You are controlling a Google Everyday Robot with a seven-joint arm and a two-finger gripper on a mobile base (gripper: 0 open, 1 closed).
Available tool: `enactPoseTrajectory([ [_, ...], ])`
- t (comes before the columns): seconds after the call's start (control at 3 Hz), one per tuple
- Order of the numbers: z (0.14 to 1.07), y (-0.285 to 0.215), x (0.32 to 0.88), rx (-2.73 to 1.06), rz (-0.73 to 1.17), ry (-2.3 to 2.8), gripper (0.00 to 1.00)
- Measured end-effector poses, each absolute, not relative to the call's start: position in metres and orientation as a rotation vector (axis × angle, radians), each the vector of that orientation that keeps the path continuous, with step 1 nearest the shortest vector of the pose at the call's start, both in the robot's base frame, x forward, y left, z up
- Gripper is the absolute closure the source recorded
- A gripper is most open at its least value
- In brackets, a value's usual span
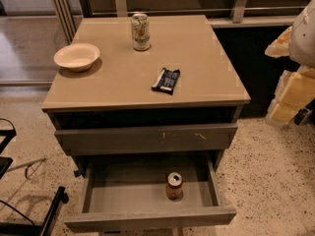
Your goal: Pick orange can from middle drawer and place on counter
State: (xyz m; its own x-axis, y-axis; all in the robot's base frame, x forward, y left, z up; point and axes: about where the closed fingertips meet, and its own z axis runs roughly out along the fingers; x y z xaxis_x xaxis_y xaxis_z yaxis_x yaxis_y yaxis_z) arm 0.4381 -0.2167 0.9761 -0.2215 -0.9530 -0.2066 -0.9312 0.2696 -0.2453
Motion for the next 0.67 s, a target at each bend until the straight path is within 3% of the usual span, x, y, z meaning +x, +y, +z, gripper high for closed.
enactPoseTrajectory([
  [0.67,0.903,-0.194,0.448,-1.612,0.093,2.224,0.65],
])
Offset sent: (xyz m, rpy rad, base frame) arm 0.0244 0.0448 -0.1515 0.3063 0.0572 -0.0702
